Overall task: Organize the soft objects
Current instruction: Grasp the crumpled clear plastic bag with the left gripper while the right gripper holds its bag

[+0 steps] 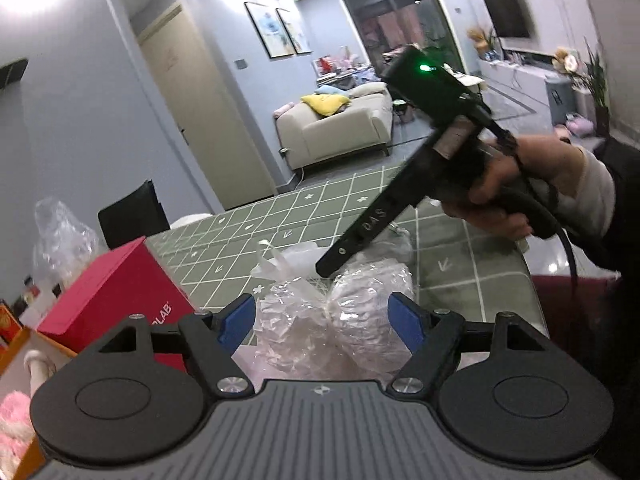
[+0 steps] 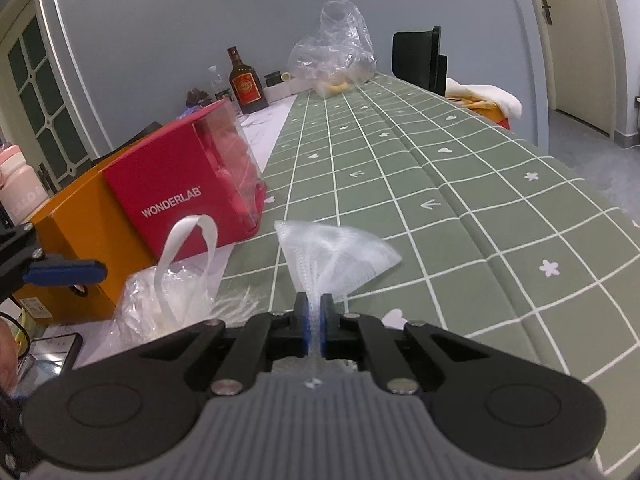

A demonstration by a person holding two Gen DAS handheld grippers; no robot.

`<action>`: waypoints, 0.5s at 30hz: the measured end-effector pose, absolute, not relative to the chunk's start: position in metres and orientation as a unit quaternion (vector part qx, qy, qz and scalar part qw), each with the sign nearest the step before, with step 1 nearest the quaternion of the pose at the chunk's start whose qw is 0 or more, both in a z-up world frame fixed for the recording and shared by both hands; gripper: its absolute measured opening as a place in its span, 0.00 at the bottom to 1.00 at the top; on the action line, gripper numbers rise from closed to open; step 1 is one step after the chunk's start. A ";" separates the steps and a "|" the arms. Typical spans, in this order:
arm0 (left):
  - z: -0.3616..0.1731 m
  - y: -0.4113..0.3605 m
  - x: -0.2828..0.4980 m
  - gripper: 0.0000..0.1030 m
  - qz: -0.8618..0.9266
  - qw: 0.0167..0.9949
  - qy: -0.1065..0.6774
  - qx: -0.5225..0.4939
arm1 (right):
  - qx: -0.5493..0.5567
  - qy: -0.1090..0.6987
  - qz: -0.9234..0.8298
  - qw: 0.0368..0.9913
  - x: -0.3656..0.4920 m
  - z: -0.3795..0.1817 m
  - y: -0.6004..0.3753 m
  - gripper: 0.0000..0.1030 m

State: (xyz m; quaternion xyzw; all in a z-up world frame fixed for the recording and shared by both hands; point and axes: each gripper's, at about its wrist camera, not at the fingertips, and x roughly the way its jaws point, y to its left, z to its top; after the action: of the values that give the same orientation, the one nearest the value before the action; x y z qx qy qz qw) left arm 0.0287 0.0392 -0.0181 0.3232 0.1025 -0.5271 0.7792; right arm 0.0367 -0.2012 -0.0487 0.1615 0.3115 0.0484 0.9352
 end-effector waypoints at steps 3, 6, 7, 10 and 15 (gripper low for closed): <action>-0.017 0.044 0.028 0.87 -0.527 0.777 0.102 0.329 | 0.157 0.309 0.048 0.937 0.037 -0.048 -0.199 0.02; -0.019 0.046 0.031 0.92 -0.522 0.774 0.115 0.341 | 0.166 0.308 0.047 0.936 0.038 -0.050 -0.201 0.02; -0.022 0.047 0.031 0.92 -0.515 0.775 0.116 0.348 | 0.171 0.307 0.047 0.935 0.040 -0.050 -0.201 0.02; -0.025 0.043 0.033 0.92 -0.501 0.778 0.122 0.360 | 0.182 0.308 0.056 0.932 0.042 -0.051 -0.201 0.02; -0.031 0.040 0.026 0.92 -0.491 0.772 0.114 0.388 | 0.193 0.310 0.071 0.928 0.047 -0.052 -0.201 0.02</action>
State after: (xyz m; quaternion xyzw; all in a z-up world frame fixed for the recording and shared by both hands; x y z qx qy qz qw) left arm 0.0259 0.0400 -0.0312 0.3877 0.1139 -0.4914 0.7715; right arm 0.0473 -0.2007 -0.0522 0.1926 0.3104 0.0712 0.9282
